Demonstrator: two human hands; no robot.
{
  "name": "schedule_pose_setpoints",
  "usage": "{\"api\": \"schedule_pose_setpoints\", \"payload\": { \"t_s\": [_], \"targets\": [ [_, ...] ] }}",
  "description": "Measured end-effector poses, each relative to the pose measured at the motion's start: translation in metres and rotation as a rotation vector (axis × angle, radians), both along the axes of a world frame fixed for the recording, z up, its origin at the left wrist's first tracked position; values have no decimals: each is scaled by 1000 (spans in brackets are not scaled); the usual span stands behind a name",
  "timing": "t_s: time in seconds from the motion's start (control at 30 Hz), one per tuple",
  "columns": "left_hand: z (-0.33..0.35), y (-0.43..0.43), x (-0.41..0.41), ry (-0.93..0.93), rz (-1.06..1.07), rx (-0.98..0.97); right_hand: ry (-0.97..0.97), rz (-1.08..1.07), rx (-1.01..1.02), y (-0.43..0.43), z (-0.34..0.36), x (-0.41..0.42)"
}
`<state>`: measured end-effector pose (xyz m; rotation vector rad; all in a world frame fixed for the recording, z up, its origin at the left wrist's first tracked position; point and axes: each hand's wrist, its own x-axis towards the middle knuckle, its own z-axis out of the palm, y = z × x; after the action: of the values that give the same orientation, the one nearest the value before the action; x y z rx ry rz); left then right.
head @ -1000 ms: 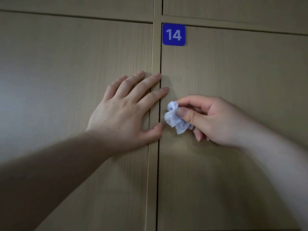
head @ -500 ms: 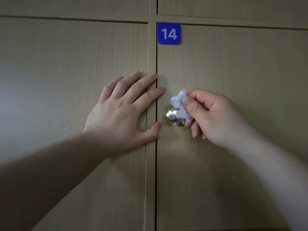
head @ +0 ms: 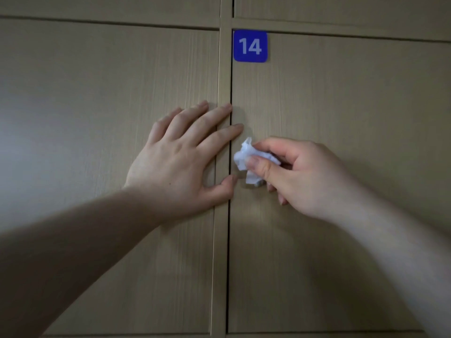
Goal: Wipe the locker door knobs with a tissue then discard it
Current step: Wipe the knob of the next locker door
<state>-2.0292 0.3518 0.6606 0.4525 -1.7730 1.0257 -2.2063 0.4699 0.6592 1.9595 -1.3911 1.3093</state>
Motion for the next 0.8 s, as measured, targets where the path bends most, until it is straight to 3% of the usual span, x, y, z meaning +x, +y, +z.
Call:
{"api": "schedule_pose_setpoints", "payload": {
  "t_s": [0.23, 0.57, 0.8],
  "targets": [
    [1, -1, 2, -8, -8, 3, -213, 81, -101, -7, 0, -6],
    [0, -1, 0, 4, -13, -5, 23, 22, 137, 5, 7, -7],
    [0, 0, -1, 6, -15, -12, -31, 17, 122, 0, 11, 6]
  ]
}}
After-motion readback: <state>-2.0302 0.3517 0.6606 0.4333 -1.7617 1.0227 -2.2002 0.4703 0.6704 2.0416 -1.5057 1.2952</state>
